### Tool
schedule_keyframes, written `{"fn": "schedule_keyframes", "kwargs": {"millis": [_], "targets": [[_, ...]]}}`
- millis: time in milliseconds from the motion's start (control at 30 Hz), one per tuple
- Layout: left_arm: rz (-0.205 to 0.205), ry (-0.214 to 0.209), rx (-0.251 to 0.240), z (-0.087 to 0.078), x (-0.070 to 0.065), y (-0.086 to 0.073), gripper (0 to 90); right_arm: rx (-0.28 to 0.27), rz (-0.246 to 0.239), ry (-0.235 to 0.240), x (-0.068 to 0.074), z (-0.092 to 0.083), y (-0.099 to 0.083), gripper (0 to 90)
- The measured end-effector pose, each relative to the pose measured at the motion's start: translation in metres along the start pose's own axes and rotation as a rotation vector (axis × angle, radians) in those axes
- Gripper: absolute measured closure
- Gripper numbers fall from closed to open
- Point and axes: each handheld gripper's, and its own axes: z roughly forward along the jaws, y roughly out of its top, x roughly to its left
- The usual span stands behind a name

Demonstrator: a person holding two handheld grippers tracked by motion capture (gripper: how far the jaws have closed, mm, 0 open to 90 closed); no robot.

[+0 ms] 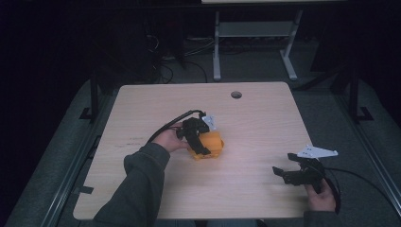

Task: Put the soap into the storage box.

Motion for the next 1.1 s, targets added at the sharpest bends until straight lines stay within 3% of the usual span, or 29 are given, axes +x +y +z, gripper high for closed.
{"fn": "schedule_keyframes", "kwargs": {"millis": [633,1100], "targets": [[-0.018,0.0,0.003,0.0,0.0,0.0,19.9,-0.004,-0.007,0.005,0.0,0.001,0.001,14.0],[-0.014,0.021,-0.014,-0.011,-0.003,0.001,17.4,-0.001,-0.008,0.006,0.001,0.001,0.001,14.0]]}}
